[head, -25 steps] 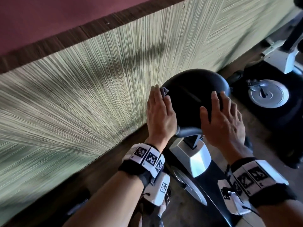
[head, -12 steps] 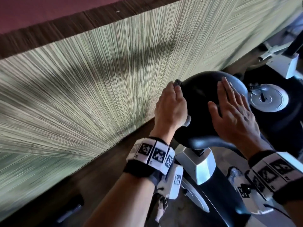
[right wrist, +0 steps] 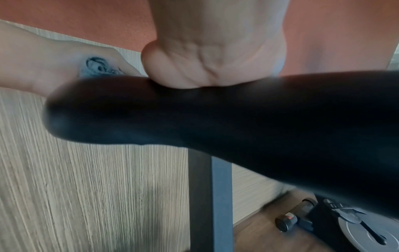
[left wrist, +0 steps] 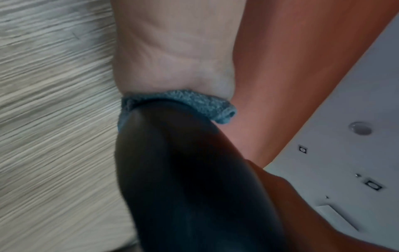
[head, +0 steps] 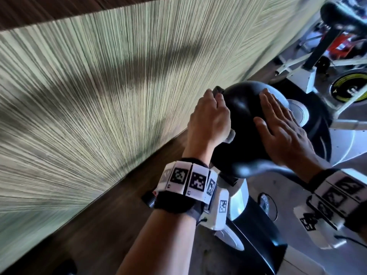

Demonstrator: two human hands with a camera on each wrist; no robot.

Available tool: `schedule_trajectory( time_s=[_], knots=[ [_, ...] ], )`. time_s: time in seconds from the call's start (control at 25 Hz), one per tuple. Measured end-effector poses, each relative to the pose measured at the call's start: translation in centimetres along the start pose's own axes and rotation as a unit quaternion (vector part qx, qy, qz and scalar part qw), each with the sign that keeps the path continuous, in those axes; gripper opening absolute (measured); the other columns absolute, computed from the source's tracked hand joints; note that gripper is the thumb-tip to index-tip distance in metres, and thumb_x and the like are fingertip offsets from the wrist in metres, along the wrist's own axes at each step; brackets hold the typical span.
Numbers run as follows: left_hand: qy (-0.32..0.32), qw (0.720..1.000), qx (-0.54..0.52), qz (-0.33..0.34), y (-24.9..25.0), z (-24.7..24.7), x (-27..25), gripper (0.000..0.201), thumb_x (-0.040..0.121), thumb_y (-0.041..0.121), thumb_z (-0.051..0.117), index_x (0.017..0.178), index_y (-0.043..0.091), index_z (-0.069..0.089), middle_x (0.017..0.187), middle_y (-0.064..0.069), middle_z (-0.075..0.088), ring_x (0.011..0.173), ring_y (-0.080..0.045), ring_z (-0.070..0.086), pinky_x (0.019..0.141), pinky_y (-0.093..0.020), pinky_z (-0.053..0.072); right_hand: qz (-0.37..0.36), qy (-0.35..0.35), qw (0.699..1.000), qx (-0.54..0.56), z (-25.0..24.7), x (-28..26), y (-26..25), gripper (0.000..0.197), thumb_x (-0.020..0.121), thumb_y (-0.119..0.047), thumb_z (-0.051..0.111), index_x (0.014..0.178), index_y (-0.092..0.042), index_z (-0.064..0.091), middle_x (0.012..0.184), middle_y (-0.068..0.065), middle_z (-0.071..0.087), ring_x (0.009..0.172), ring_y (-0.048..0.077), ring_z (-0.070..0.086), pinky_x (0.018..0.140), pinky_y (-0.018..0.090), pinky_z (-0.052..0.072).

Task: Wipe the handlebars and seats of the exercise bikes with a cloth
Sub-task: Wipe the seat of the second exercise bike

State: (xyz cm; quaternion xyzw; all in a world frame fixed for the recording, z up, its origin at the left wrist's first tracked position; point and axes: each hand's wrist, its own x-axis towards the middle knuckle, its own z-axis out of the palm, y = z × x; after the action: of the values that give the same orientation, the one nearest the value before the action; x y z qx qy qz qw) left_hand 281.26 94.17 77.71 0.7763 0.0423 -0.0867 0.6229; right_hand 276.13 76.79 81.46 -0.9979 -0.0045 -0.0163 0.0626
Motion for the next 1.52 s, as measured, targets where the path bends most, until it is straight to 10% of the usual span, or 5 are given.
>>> schedule_trajectory(
  time_s=[0.24, 0.52, 0.76, 0.96, 1.52],
  knots=[
    [0.004, 0.975, -0.113, 0.19, -4.3, -0.2, -5.6, 0.062, 0.105, 0.038, 0.029, 0.159, 0.007, 0.031, 0.166, -0.008, 0.028, 0.155, -0.011, 0.019, 0.127, -0.024, 0.013, 0.011, -0.012, 1.0, -0.002, -0.1, -0.1, -0.2, 0.089, 0.088, -0.065, 0.011, 0.164, -0.02, 0.011, 0.171, -0.006, 0.006, 0.156, 0.005, 0.004, 0.109, 0.002, -0.013],
    [-0.098, 0.945, -0.297, 0.095, -3.7, -1.0, 0.1, 0.058, 0.101, 0.031, 0.045, 0.155, 0.009, 0.04, 0.162, -0.006, 0.037, 0.151, -0.009, 0.03, 0.128, -0.033, 0.019, 0.01, -0.011, 1.0, -0.006, 0.2, 0.1, 0.2, 0.085, 0.089, -0.064, 0.012, 0.164, -0.023, 0.01, 0.171, -0.01, 0.007, 0.152, -0.004, 0.003, 0.12, 0.015, -0.004],
    [-0.096, 0.958, -0.253, 0.09, -4.0, -0.9, -1.1, 0.062, 0.098, 0.041, 0.04, 0.157, 0.02, 0.037, 0.164, 0.004, 0.035, 0.151, -0.022, 0.033, 0.126, -0.05, 0.022, -0.005, 0.009, 1.0, -0.012, 0.5, -0.1, 0.5, 0.079, 0.096, -0.057, 0.017, 0.164, -0.016, 0.014, 0.17, -0.005, 0.011, 0.153, -0.001, 0.006, 0.123, 0.015, -0.002],
    [-0.248, 0.962, -0.064, 0.099, 0.4, -1.7, 6.5, 0.046, 0.11, 0.029, 0.039, 0.154, 0.018, 0.043, 0.156, -0.002, 0.047, 0.145, -0.014, 0.04, 0.123, -0.031, 0.025, -0.014, 0.005, 1.0, -0.009, 0.3, -0.1, 0.8, 0.074, 0.099, -0.054, 0.02, 0.164, -0.021, 0.011, 0.17, -0.01, 0.009, 0.154, -0.002, 0.003, 0.128, 0.029, 0.005],
    [-0.317, 0.894, 0.177, 0.262, 2.4, -2.1, 6.1, 0.05, 0.111, 0.032, 0.035, 0.159, 0.023, 0.033, 0.17, 0.011, 0.016, 0.156, -0.006, 0.005, 0.127, -0.029, 0.0, -0.021, 0.0, 1.0, -0.003, -0.1, -0.4, 0.2, 0.071, 0.101, -0.049, 0.023, 0.164, -0.019, 0.011, 0.171, -0.007, 0.008, 0.157, 0.005, 0.004, 0.128, 0.042, 0.013]
  ],
)
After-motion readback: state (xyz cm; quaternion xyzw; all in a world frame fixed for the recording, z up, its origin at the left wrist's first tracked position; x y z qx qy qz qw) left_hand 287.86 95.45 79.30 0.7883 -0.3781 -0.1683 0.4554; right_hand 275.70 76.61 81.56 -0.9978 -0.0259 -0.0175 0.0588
